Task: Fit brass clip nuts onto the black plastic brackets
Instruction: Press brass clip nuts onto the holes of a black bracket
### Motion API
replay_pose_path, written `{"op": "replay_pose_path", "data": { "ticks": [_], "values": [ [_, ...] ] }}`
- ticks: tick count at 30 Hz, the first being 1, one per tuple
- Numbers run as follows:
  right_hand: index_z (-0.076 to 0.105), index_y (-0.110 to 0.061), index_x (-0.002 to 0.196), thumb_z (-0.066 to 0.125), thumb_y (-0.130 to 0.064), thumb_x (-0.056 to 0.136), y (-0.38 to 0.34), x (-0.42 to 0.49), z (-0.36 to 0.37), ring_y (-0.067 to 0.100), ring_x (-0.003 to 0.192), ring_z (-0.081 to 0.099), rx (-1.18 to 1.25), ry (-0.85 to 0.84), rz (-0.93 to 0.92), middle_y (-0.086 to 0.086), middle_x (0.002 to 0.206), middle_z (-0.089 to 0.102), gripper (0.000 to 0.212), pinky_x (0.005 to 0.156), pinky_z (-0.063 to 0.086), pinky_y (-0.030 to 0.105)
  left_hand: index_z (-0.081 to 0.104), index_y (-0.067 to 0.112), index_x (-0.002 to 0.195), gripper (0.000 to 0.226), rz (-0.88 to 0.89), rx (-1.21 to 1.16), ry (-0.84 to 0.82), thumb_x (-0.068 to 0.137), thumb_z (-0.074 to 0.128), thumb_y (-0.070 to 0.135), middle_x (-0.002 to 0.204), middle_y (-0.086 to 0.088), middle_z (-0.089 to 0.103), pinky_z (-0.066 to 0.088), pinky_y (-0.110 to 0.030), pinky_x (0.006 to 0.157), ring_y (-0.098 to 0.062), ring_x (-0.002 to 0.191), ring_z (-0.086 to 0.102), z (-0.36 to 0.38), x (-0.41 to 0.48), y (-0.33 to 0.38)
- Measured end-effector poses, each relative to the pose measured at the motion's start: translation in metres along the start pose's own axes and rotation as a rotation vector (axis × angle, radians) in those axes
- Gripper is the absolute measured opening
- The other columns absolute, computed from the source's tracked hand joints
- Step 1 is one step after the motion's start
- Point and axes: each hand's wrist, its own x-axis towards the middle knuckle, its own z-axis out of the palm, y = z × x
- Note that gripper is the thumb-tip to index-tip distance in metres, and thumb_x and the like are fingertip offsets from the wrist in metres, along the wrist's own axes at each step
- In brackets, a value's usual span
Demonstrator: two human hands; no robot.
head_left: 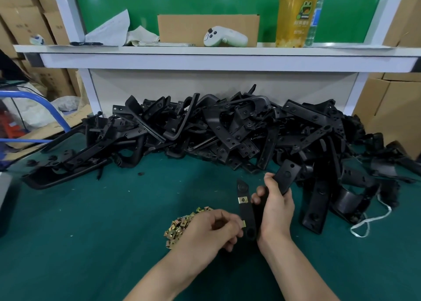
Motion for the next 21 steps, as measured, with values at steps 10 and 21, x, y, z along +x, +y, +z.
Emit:
{"op": "replay_pose_path", "data": {
  "ticks": [10,21],
  "values": [
    [0.061,-0.022,0.092,0.059,-0.018,0.098,0.001,-0.002,0.0,0.011,0.049,0.045,-0.029,0.002,-0.115,-0.005,0.059,0.051,0.006,0.048,0.045,0.021,0.072,0.009,0.087,0.015,0.029,0.002,0.072,0.096,0.061,0.006,0.071,0.004,0.068,0.049,-0.019,0.061,-0.006,0.062,0.058,0.01,-0.004,0.0],
    [0.064,-0.024,0.09,0.066,-0.025,0.093,-0.006,-0.001,0.001,0.012,0.046,0.045,0.141,0.092,0.059,-0.004,0.057,0.05,0.004,0.046,0.045,0.023,0.068,0.03,0.095,0.018,0.114,0.234,0.105,0.098,0.058,0.045,0.06,0.017,0.063,0.043,-0.014,0.057,0.003,0.055,0.055,0.017,-0.004,-0.001]
  ]
}}
